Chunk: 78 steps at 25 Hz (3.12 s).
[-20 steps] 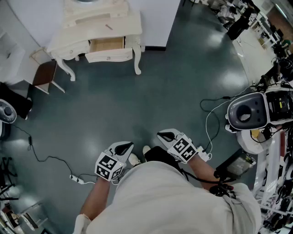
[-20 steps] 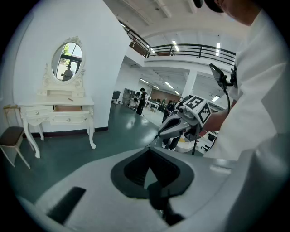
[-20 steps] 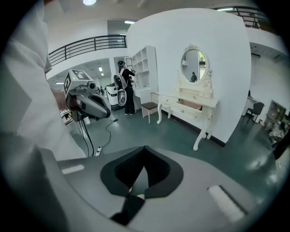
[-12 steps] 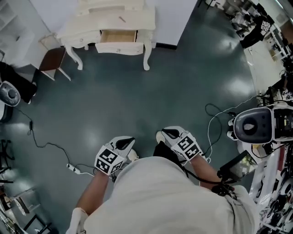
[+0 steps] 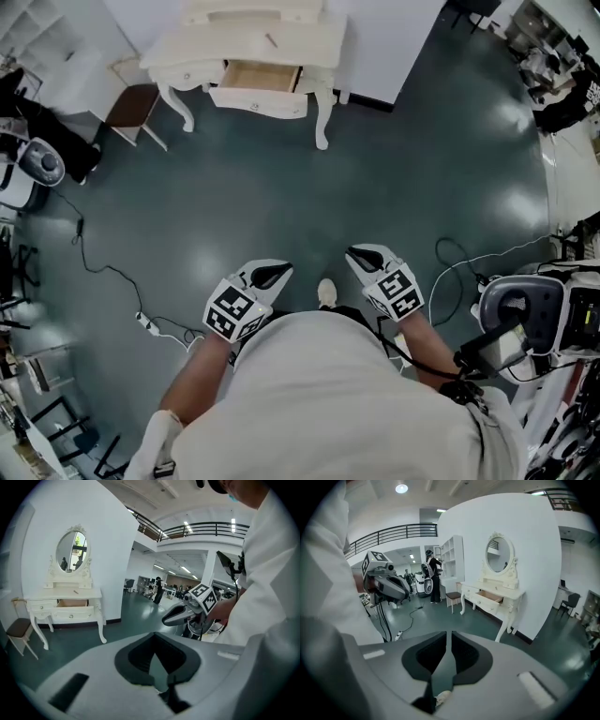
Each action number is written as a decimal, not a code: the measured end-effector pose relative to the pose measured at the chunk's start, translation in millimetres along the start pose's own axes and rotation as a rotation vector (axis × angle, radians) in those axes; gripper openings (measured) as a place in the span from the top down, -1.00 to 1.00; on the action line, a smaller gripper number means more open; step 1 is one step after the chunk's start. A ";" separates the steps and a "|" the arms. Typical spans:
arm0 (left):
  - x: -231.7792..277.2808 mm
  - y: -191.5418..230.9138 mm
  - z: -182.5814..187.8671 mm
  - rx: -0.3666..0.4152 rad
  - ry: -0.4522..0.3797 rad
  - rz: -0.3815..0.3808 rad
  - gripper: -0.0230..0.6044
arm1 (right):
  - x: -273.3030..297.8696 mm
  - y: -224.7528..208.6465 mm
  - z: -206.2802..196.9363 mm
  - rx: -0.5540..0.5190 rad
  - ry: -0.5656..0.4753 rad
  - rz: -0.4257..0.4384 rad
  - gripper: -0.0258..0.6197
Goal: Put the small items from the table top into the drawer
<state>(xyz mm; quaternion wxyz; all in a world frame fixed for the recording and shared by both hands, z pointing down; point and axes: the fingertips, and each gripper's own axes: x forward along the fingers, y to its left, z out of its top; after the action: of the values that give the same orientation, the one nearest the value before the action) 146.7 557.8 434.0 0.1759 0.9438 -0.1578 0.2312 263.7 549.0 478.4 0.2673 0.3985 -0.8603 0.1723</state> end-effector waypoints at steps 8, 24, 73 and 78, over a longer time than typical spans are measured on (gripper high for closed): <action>34.3 24.5 26.1 -0.060 -0.001 0.090 0.92 | 13.8 -70.2 -2.8 0.026 0.010 0.052 0.78; -18.8 289.2 77.4 -0.066 -0.098 0.071 0.92 | 225.3 -130.5 163.5 -0.038 0.059 0.011 0.85; -0.1 711.5 241.1 -0.306 -0.041 0.526 0.92 | 700.9 -630.6 399.9 0.031 0.236 -0.149 0.65; -4.9 719.1 241.4 -0.300 -0.040 0.524 0.92 | 704.9 -625.3 400.2 0.054 0.225 -0.142 0.78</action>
<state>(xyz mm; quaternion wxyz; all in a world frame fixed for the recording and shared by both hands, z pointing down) -38.1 -177.7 417.4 0.2446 0.8387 -0.4318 0.2245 240.7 -462.8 632.4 0.3626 0.4435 -0.7897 0.2197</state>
